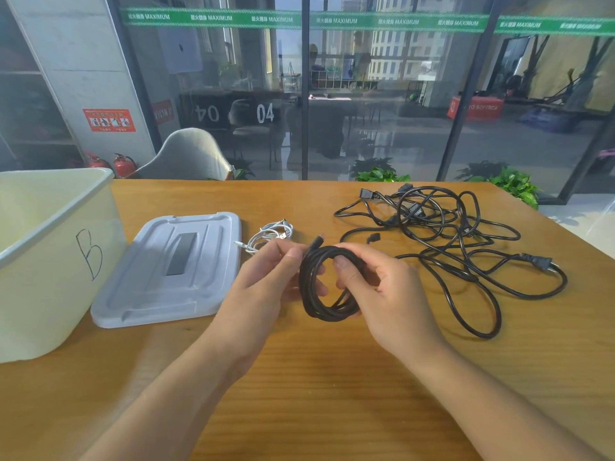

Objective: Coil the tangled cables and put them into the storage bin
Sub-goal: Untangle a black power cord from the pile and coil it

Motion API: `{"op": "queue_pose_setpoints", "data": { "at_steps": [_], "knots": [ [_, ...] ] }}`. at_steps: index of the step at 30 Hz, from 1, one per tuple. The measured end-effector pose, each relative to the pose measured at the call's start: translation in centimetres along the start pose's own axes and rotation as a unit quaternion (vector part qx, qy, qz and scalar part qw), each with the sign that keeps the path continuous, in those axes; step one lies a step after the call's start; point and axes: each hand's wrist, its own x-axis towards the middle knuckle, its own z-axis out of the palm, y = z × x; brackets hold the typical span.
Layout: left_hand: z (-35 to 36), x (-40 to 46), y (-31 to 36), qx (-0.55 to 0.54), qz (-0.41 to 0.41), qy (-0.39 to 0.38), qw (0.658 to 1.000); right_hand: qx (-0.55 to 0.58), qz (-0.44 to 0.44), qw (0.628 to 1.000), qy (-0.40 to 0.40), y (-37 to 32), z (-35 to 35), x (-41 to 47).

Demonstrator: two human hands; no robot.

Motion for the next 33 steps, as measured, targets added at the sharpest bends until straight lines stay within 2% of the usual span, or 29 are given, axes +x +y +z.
{"op": "queue_pose_setpoints", "data": {
  "at_steps": [8,10,12,15,23,26,33],
  "knots": [
    [-1.2,0.5,0.1,0.033,0.015,0.024,0.999,-0.028,-0.031,0.999,0.010,0.1,-0.2,-0.1],
    [-1.5,0.6,0.0,0.083,0.023,0.027,0.996,-0.037,-0.047,0.998,0.030,0.0,-0.4,0.1],
    [-1.6,0.6,-0.2,0.179,0.045,0.024,0.983,-0.058,-0.063,0.995,0.045,-0.1,-0.5,0.3],
    [-1.3,0.5,-0.4,0.262,0.065,-0.008,0.963,-0.066,-0.059,0.995,0.046,0.0,-0.5,0.4],
    [-1.5,0.6,-0.2,0.247,0.075,0.015,0.966,-0.081,-0.074,0.994,0.027,-0.2,-0.2,0.2],
    [-1.5,0.5,-0.2,0.224,0.044,0.024,0.973,-0.087,-0.072,0.993,0.027,-0.1,-0.3,0.2],
    [-1.5,0.3,0.0,0.080,0.002,-0.018,0.997,-0.101,-0.063,0.993,0.014,0.0,-0.4,0.3]
  ]
}}
